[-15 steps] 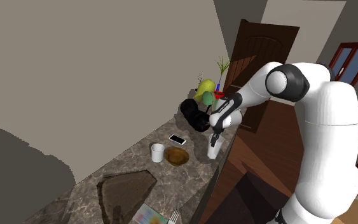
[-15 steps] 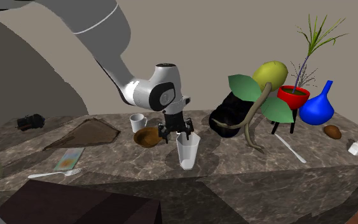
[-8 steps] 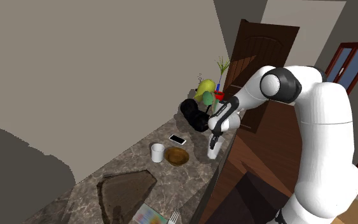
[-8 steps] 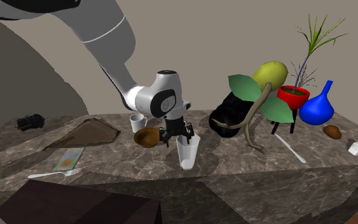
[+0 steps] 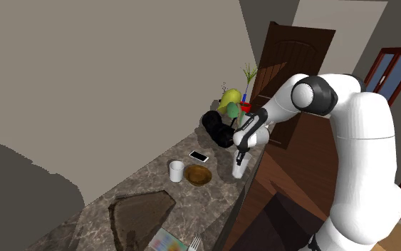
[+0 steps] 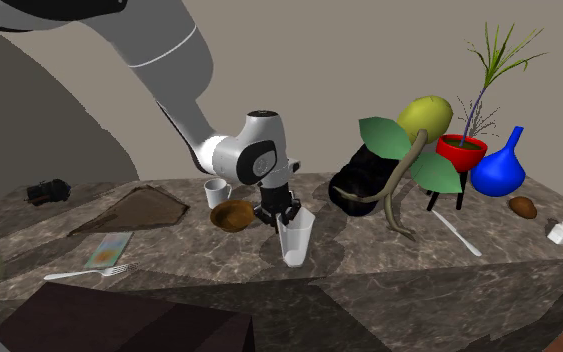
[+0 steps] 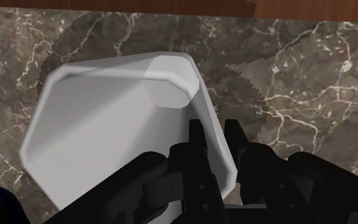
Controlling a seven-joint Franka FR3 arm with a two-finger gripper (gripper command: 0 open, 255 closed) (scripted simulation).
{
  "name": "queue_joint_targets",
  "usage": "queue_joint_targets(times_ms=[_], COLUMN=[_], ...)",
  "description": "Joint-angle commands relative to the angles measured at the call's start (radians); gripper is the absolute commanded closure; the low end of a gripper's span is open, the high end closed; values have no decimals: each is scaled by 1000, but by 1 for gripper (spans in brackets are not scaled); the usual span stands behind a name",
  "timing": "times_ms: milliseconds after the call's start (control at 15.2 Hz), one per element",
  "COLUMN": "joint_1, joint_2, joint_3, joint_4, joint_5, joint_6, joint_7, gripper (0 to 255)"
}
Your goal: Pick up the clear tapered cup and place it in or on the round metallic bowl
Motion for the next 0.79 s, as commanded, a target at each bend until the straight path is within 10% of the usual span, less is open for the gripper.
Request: queue_joint_targets(times_ms=[0,726], joint_1=[0,14], joint_2=[0,-74], joint_3=[0,-17], joint_4=[0,-11], joint_5=[0,-18], joint_6=[0,-62], joint_7=[0,8], gripper=[255,255])
